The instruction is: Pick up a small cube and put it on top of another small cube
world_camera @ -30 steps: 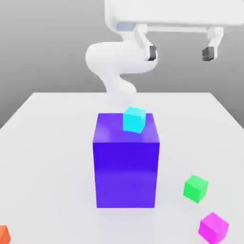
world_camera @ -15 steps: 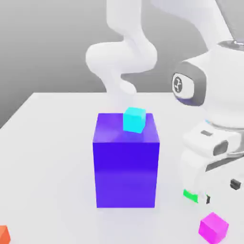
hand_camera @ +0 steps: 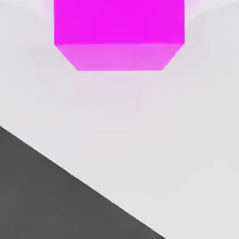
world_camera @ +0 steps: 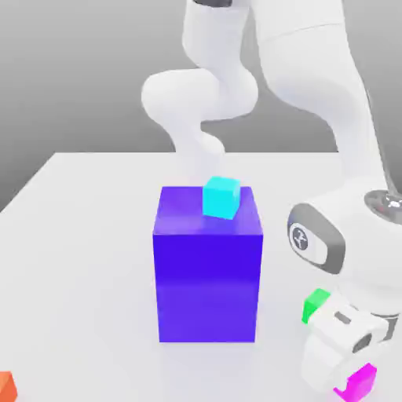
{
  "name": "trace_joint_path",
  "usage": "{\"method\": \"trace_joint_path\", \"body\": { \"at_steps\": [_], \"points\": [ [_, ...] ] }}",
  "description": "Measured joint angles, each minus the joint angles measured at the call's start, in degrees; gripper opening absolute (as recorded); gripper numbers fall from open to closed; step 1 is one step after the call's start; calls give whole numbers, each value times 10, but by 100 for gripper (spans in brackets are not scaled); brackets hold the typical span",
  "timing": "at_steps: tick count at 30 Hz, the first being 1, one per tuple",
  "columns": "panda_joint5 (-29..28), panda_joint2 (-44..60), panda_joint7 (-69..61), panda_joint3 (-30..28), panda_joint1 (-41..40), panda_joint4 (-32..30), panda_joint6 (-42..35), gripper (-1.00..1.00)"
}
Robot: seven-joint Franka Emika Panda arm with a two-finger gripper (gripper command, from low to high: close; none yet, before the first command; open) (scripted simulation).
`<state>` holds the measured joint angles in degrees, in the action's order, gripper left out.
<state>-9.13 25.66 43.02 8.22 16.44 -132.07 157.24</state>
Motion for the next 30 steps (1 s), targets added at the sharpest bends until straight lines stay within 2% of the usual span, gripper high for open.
{"method": "trace_joint_path", "body": {
  "at_steps": [3,8,15,18,21,22,28,30],
  "points": [
    [18,-58,-22,17,-11,-19,-40,-100],
    [42,-155,-141,61,-23,-109,-46,-100],
    [110,-284,-339,90,7,-238,-41,-100],
    [83,-247,-334,84,4,-248,4,-100],
    [28,-186,-297,61,16,-246,60,-100],
    [18,-176,-290,57,19,-245,70,100],
    [13,-170,-287,54,21,-245,76,100],
    [34,-193,-302,64,16,-246,56,100]
  ]
}}
